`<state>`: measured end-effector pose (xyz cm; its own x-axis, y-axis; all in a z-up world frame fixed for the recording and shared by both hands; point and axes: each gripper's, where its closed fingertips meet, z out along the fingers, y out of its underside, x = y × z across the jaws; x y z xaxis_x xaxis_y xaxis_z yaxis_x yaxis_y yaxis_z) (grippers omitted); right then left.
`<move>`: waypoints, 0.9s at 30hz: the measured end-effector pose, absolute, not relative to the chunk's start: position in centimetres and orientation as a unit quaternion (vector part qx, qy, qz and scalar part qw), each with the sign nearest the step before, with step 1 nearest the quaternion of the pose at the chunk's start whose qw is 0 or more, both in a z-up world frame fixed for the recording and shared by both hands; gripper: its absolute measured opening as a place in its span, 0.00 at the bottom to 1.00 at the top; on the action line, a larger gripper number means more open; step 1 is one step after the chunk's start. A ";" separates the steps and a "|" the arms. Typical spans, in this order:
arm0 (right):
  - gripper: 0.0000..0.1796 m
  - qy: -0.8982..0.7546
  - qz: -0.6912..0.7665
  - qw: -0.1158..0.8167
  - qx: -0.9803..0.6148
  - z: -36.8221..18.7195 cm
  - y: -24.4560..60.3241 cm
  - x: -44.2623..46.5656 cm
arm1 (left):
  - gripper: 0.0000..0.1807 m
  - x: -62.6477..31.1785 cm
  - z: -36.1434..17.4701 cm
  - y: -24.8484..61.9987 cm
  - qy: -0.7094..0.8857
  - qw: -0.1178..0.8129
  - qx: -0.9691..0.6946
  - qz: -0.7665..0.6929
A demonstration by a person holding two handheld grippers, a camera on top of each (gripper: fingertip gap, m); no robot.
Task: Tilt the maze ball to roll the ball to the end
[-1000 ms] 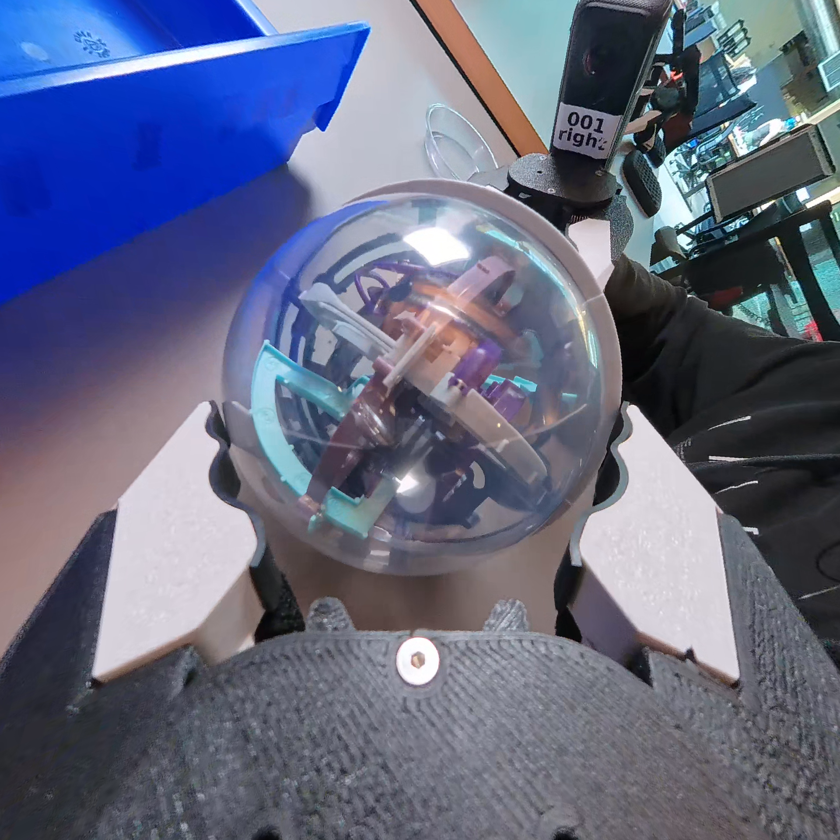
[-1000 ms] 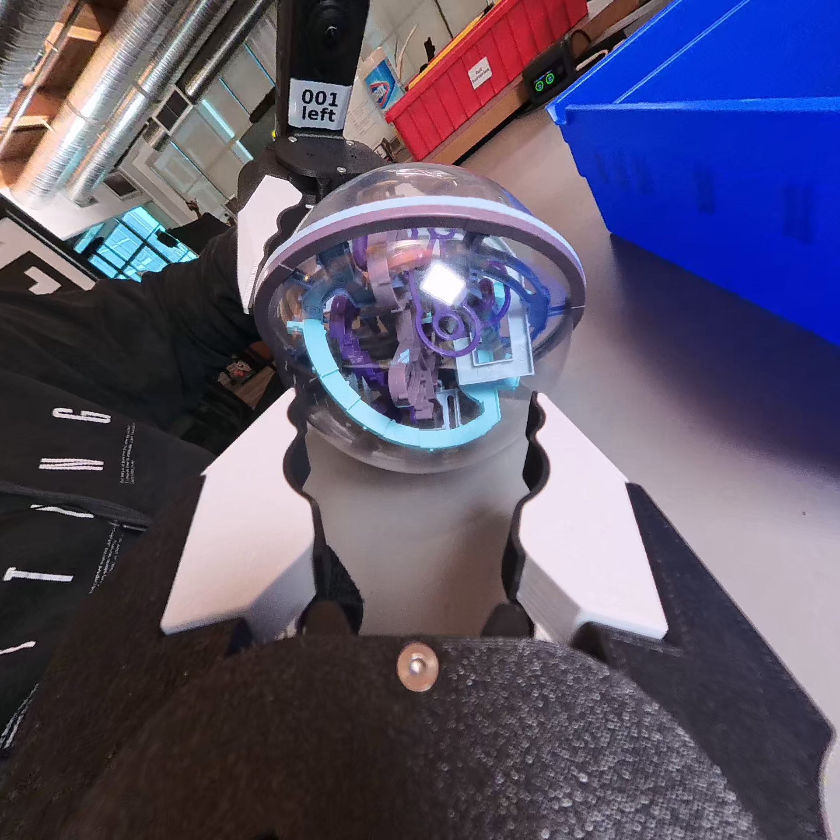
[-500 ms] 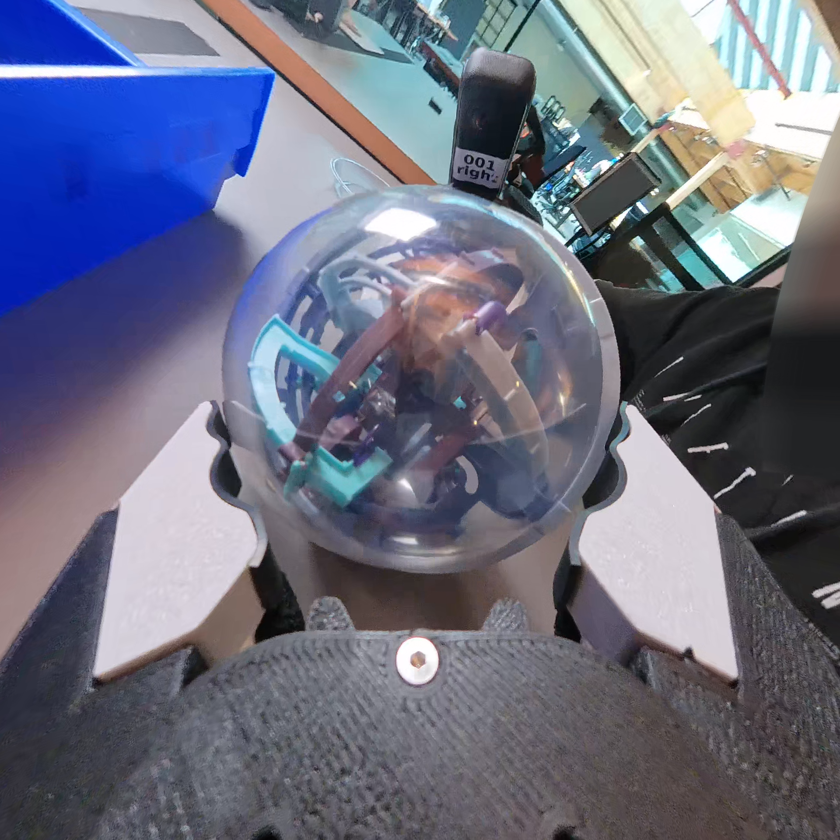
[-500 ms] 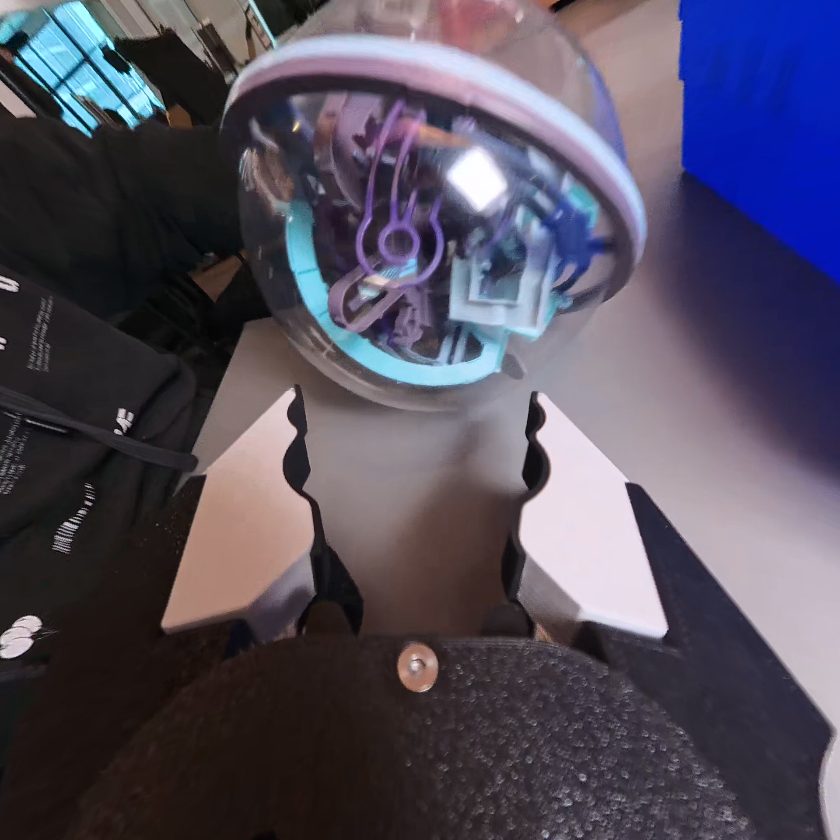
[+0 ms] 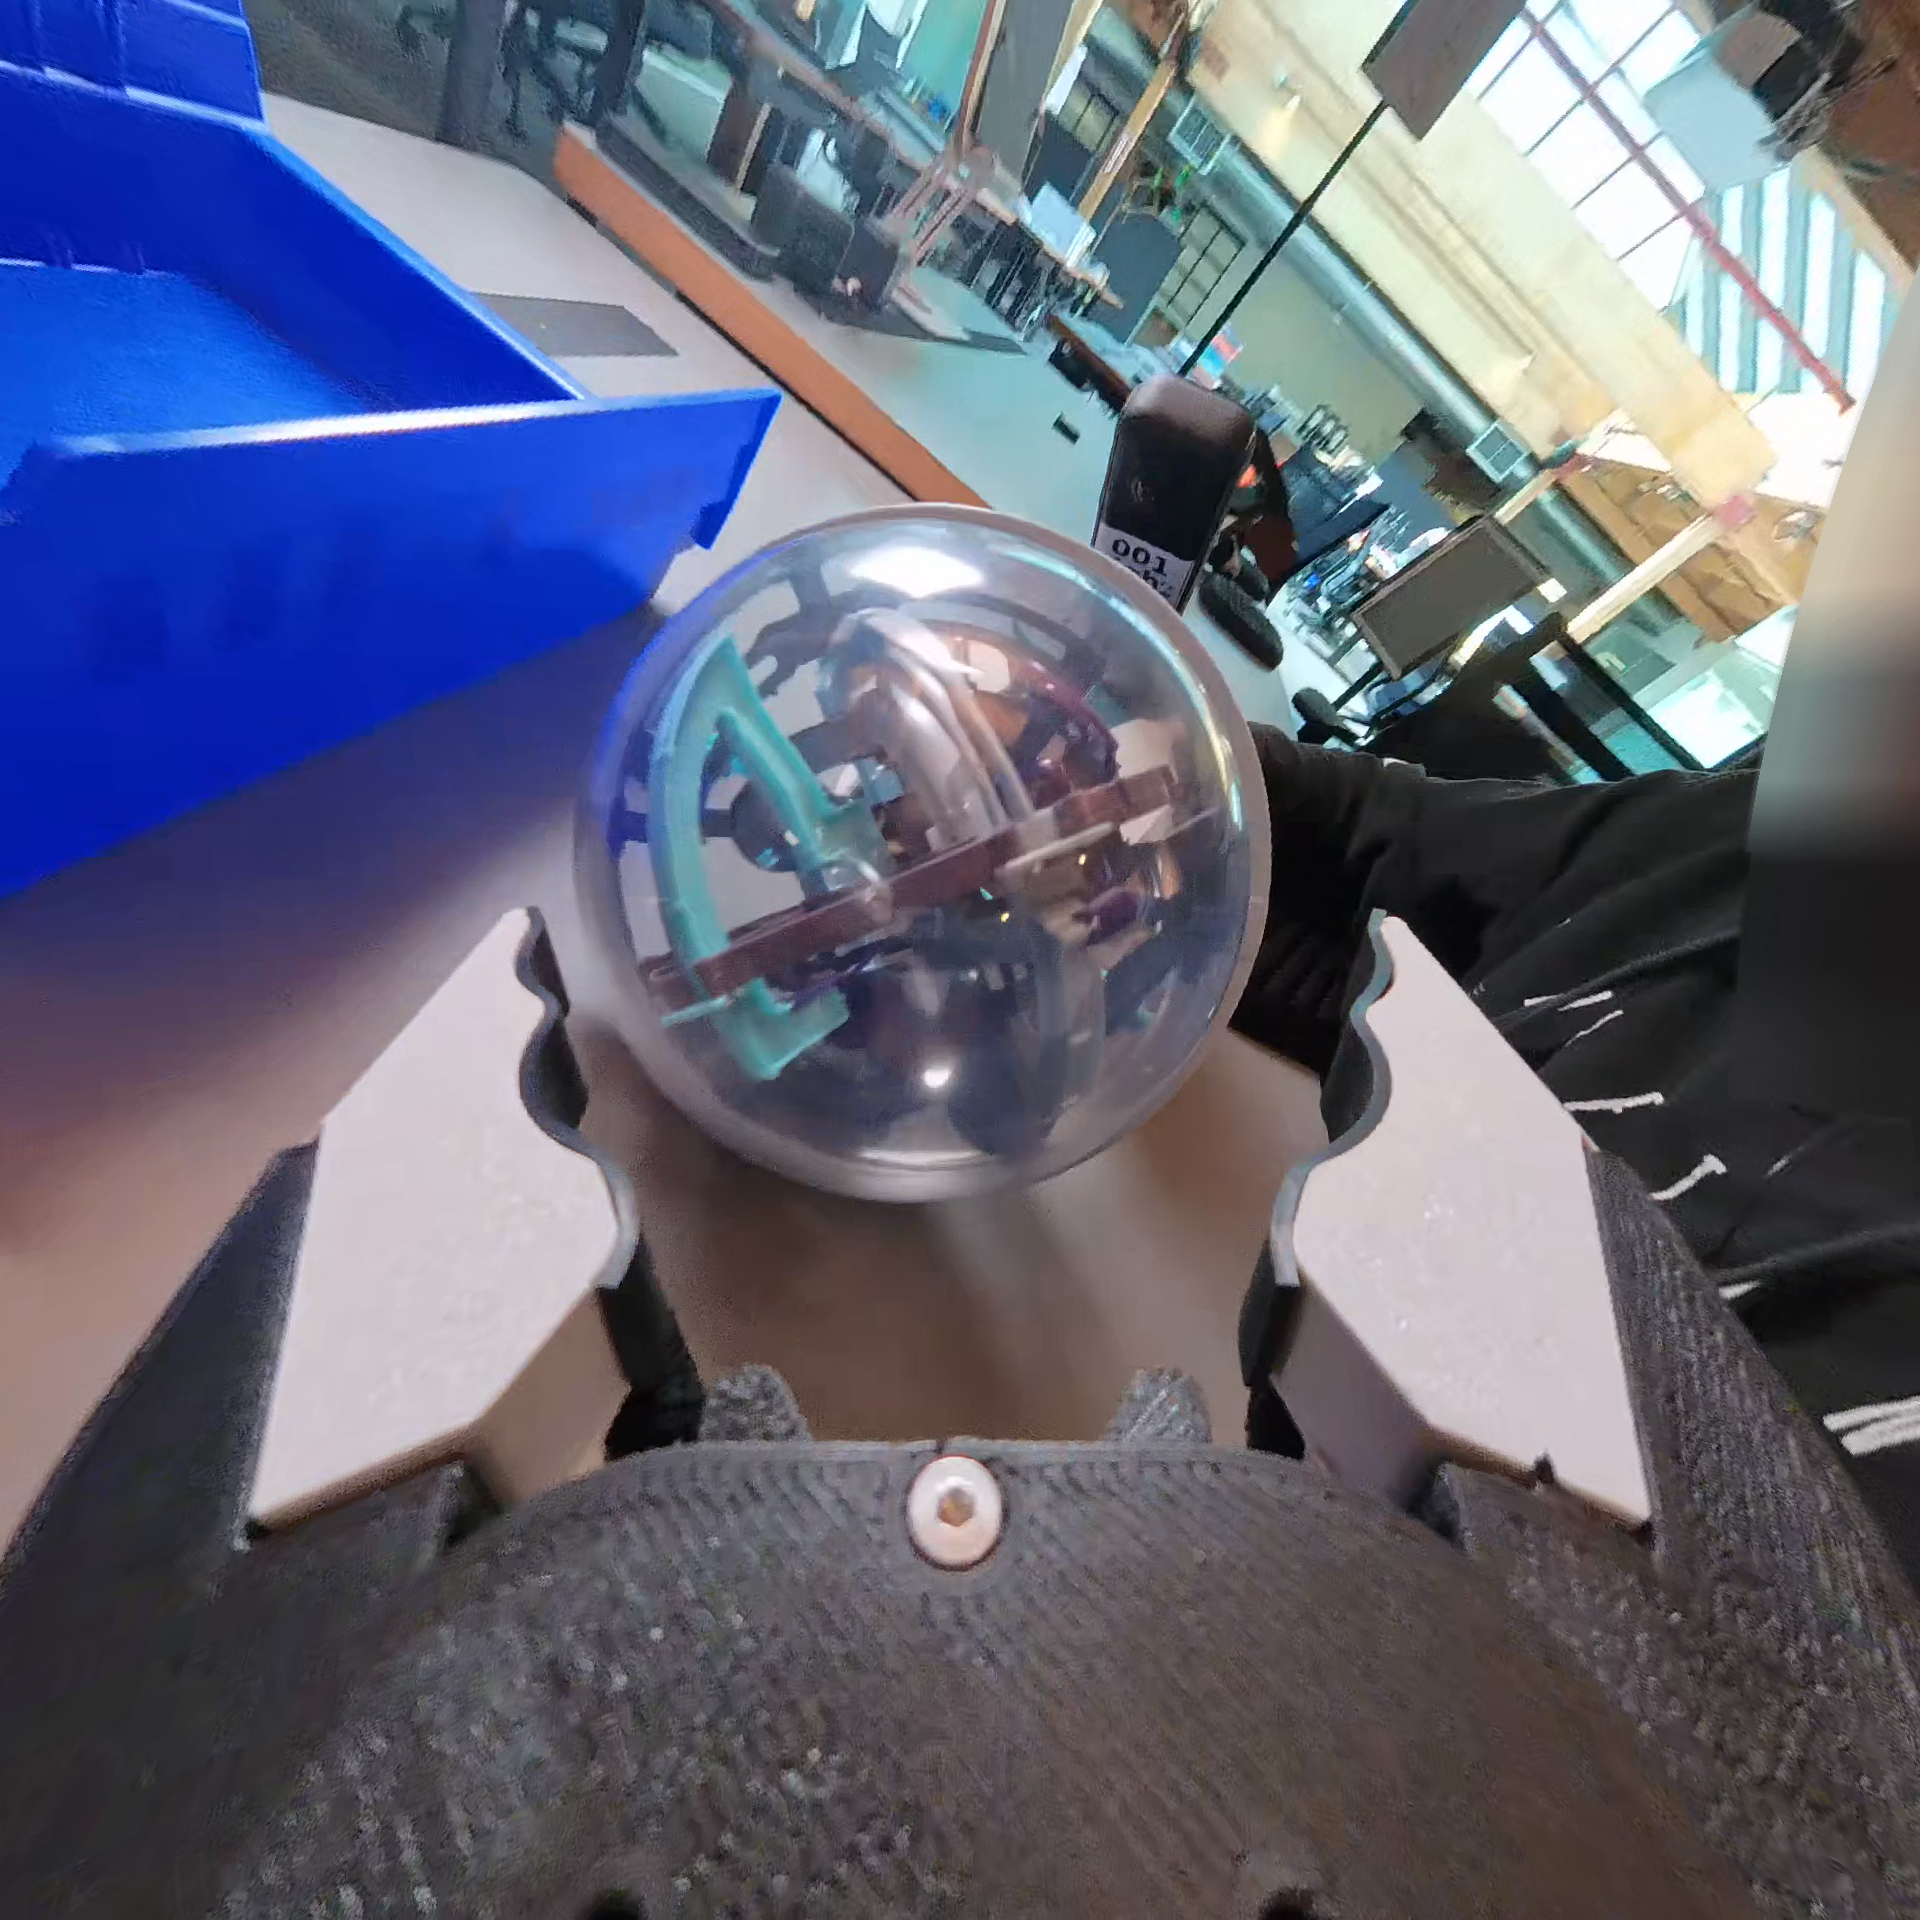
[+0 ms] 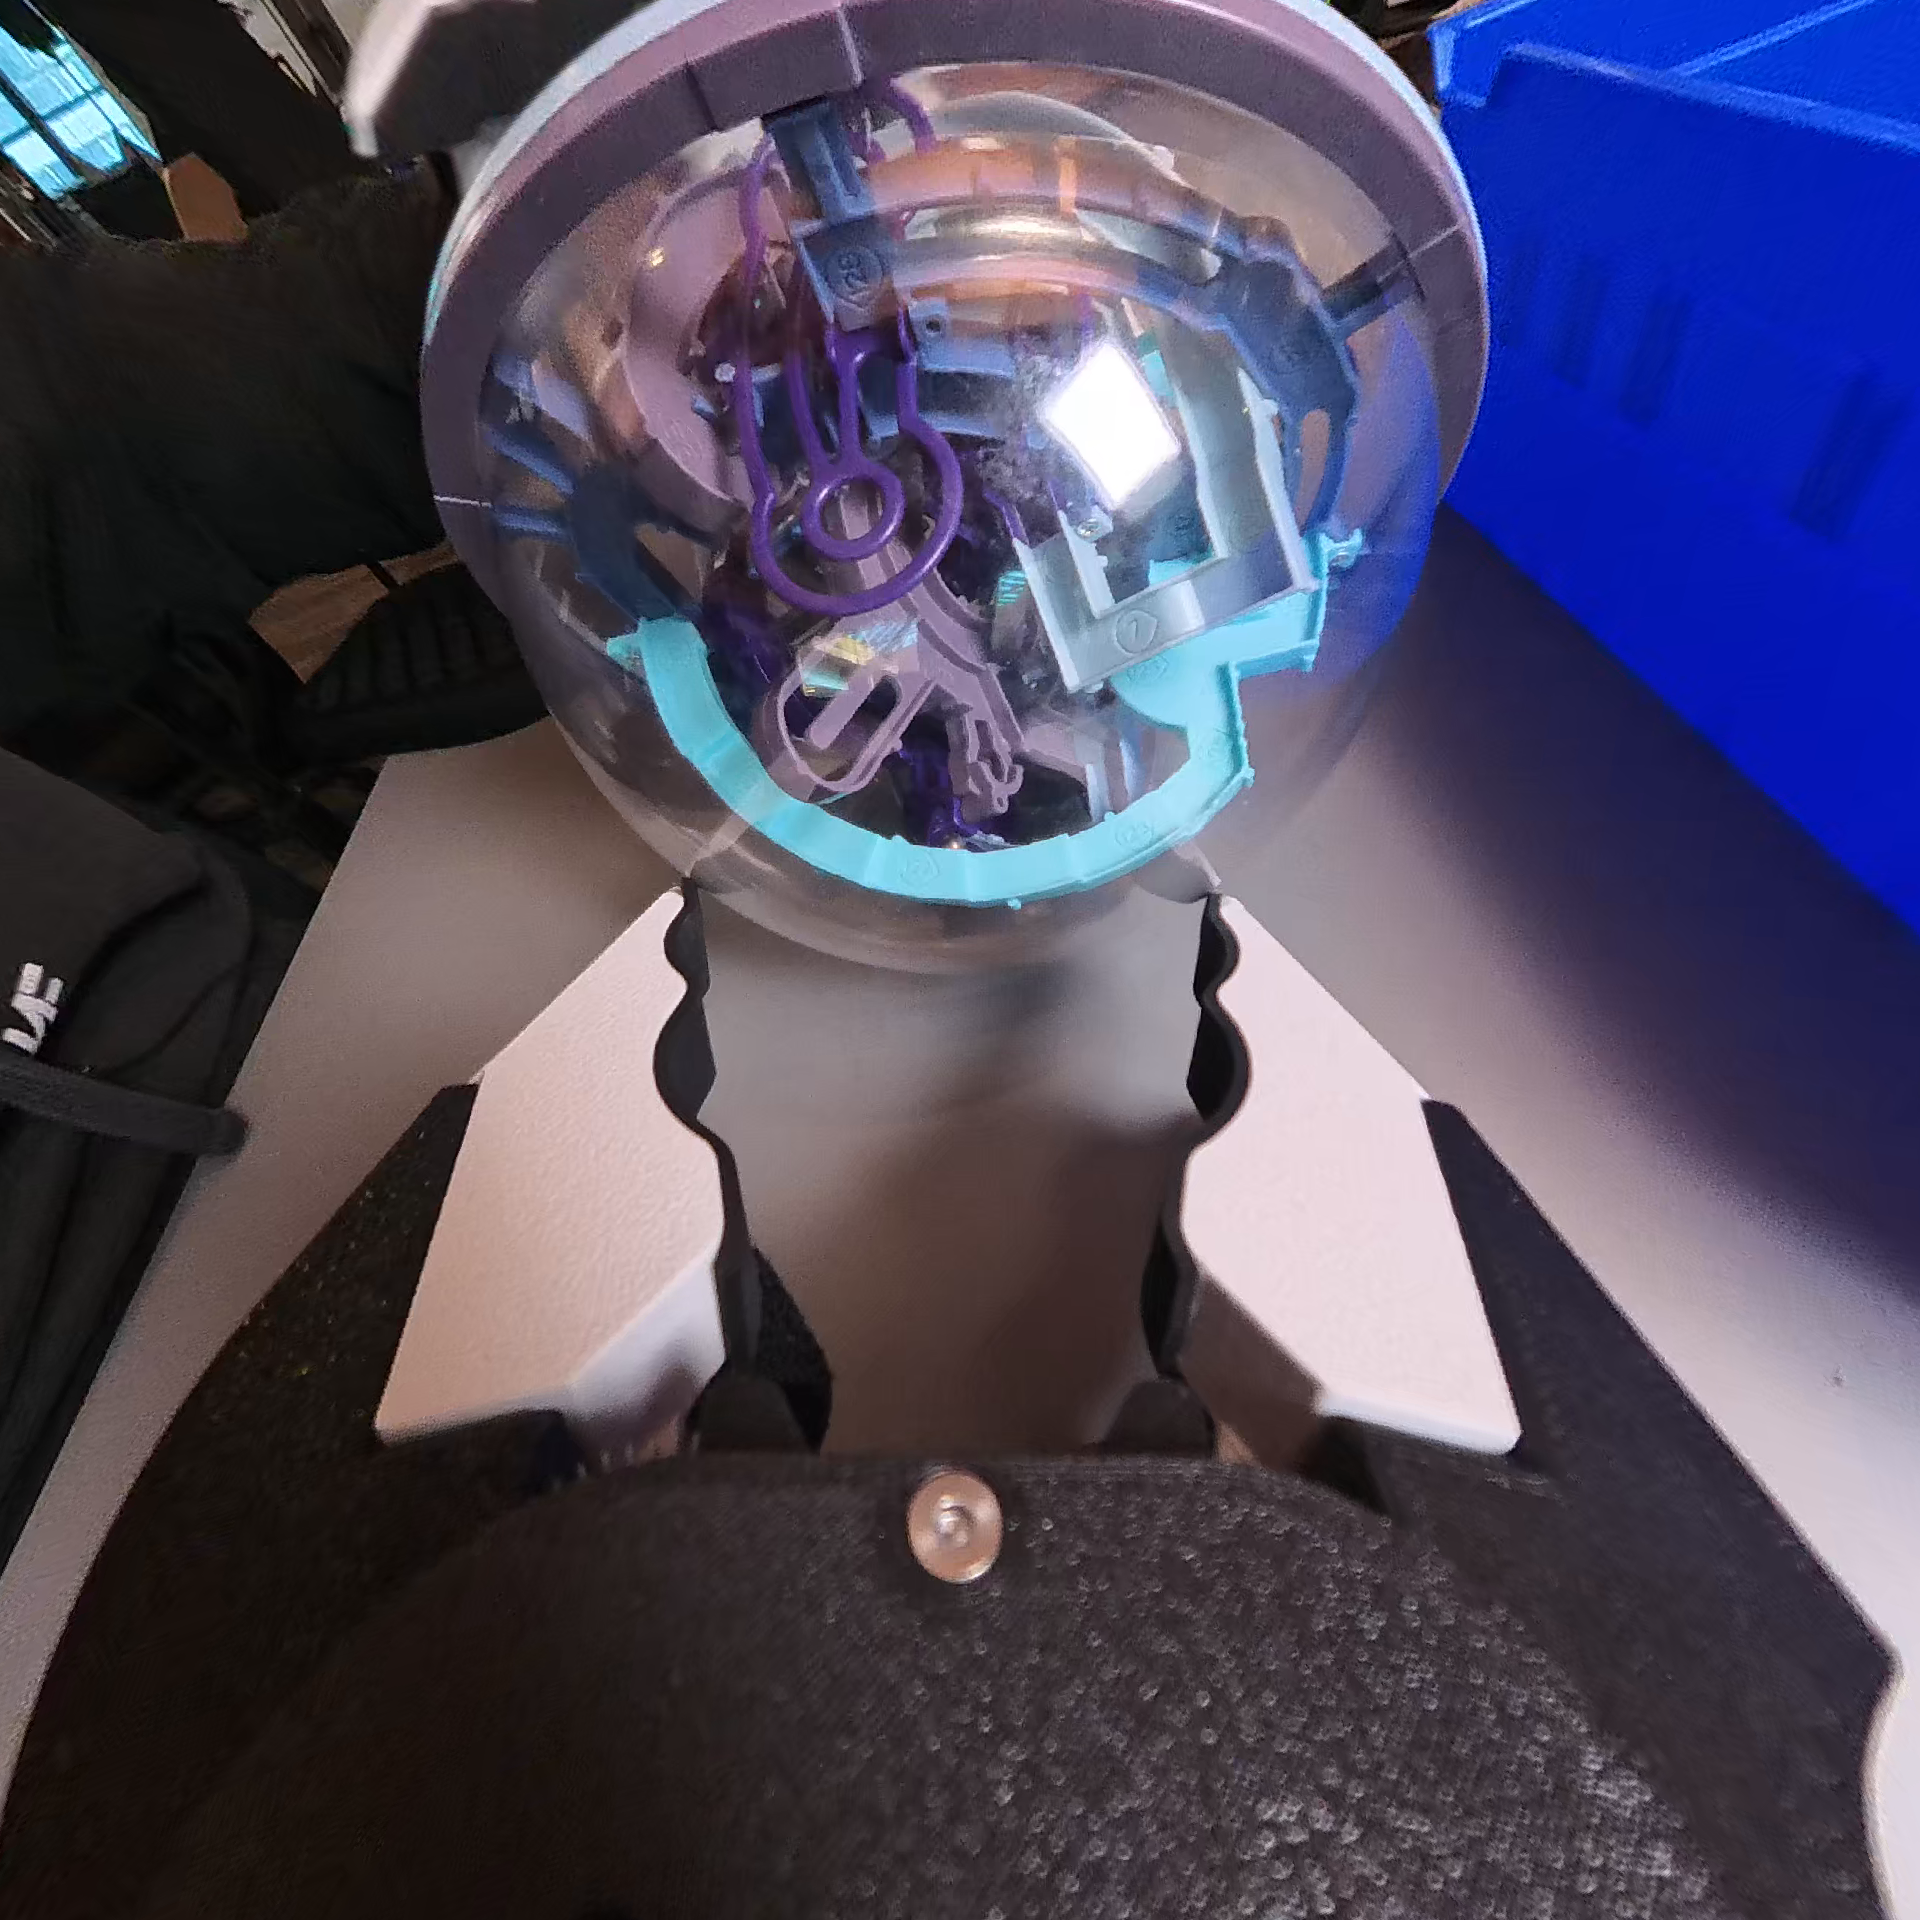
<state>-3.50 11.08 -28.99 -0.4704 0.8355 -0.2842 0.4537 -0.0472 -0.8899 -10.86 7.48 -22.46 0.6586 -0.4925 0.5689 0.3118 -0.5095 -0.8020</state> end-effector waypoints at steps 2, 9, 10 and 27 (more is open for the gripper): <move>0.52 -0.668 0.539 0.181 -0.480 -28.9 10.8 -3.8 | 0.88 -9.3 -22.7 7.8 0.063 0.460 -0.789 -0.403; 0.52 -0.664 0.541 0.239 -0.458 -27.2 10.4 -4.0 | 0.88 -8.6 -25.1 8.4 0.057 0.434 -0.792 -0.425; 0.52 -0.655 0.548 0.246 -0.457 -26.6 10.5 -4.1 | 0.88 -8.8 -25.1 8.4 0.057 0.438 -0.781 -0.443; 0.38 -0.619 0.613 0.315 -0.376 -18.5 10.9 -4.0 | 0.88 -9.2 -21.1 7.3 0.006 0.424 -0.554 -0.717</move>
<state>-3.99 10.86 -18.48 -0.5188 0.8519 -0.0718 0.0806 -0.0348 -0.9961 -9.24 7.34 -21.11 -0.0271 -0.6145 0.7885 0.6013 -0.6401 -0.4782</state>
